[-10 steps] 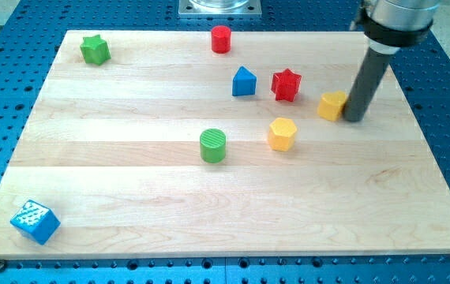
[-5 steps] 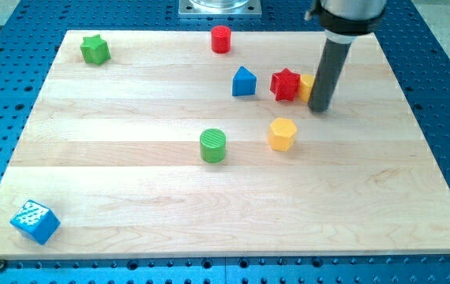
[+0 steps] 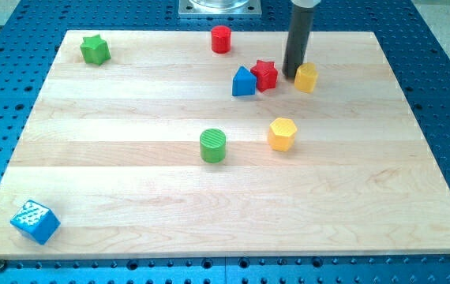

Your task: Slide the heart at the top right of the board

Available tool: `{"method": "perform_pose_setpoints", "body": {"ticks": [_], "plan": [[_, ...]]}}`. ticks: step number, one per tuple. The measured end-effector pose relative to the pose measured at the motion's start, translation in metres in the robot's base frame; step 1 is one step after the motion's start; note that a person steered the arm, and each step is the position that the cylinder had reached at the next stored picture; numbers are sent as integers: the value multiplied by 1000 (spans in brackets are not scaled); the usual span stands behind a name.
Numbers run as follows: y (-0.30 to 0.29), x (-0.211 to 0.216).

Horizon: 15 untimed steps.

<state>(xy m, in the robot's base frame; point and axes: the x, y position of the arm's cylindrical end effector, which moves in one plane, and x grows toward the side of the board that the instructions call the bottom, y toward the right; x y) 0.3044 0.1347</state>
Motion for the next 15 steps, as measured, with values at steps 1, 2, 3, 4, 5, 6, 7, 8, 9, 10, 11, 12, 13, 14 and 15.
{"method": "perform_pose_setpoints", "body": {"ticks": [1,2,3,4,5,6,7,8,9,10,11,12,13,14,15], "plan": [[31,0],[18,0],[-16,0],[-22,17],[-7,57],[35,57],[80,32],[96,20],[79,24],[65,46],[43,68],[32,46],[32,4],[32,-28],[26,-30]]}}
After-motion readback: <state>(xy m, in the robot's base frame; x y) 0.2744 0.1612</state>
